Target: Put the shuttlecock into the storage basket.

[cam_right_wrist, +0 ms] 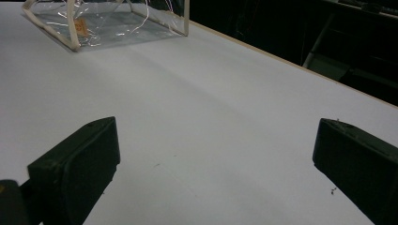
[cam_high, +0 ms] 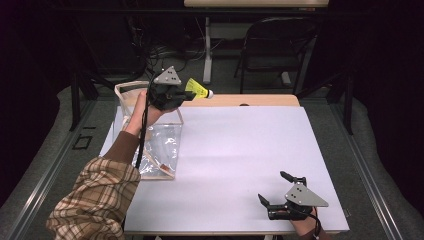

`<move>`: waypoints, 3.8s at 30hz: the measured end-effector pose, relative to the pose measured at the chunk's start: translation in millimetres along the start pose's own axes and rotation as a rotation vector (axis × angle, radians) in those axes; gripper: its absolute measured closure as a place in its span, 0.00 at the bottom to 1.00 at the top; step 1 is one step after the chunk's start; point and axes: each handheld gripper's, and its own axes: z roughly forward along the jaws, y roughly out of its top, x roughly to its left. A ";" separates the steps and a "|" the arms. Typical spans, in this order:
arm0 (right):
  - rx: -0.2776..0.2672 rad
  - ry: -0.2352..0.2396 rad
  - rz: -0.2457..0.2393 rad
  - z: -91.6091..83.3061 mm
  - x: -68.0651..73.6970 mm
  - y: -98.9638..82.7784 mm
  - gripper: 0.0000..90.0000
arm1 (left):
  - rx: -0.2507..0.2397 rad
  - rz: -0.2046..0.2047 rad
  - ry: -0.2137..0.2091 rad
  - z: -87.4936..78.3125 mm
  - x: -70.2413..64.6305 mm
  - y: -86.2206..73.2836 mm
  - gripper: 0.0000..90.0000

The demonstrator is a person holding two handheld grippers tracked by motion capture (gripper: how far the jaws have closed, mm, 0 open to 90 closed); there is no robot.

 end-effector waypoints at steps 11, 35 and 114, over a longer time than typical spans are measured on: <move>0.000 -0.001 0.001 0.1 -0.1 -0.1 0.01 | -0.015 -0.018 0.033 -11.5 8.5 -1.5 1.00; 0.006 0.001 -0.002 0.1 0.1 0.1 0.01 | -0.049 -0.055 0.094 -34.1 23.3 -8.1 1.00; 0.010 -0.001 -0.009 1.0 0.1 0.2 0.01 | -0.074 -0.156 0.265 -102.8 56.5 -53.2 1.00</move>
